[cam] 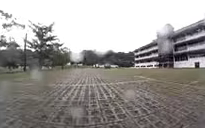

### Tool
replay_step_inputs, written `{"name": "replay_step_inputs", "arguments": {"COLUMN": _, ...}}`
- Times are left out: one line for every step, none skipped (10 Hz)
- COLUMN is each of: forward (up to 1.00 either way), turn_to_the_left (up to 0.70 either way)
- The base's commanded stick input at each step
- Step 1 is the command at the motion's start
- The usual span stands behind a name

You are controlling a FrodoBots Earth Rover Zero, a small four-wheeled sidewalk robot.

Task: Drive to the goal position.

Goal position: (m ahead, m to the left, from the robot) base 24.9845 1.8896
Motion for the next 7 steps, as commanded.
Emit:
{"name": "replay_step_inputs", "arguments": {"forward": 0.85, "turn_to_the_left": 0.28}}
{"name": "replay_step_inputs", "arguments": {"forward": 0.85, "turn_to_the_left": 0.15}}
{"name": "replay_step_inputs", "arguments": {"forward": 0.85, "turn_to_the_left": 0.05}}
{"name": "replay_step_inputs", "arguments": {"forward": 0.85, "turn_to_the_left": 0.00}}
{"name": "replay_step_inputs", "arguments": {"forward": 0.85, "turn_to_the_left": 0.00}}
{"name": "replay_step_inputs", "arguments": {"forward": 0.85, "turn_to_the_left": 0.00}}
{"name": "replay_step_inputs", "arguments": {"forward": 0.85, "turn_to_the_left": 0.00}}
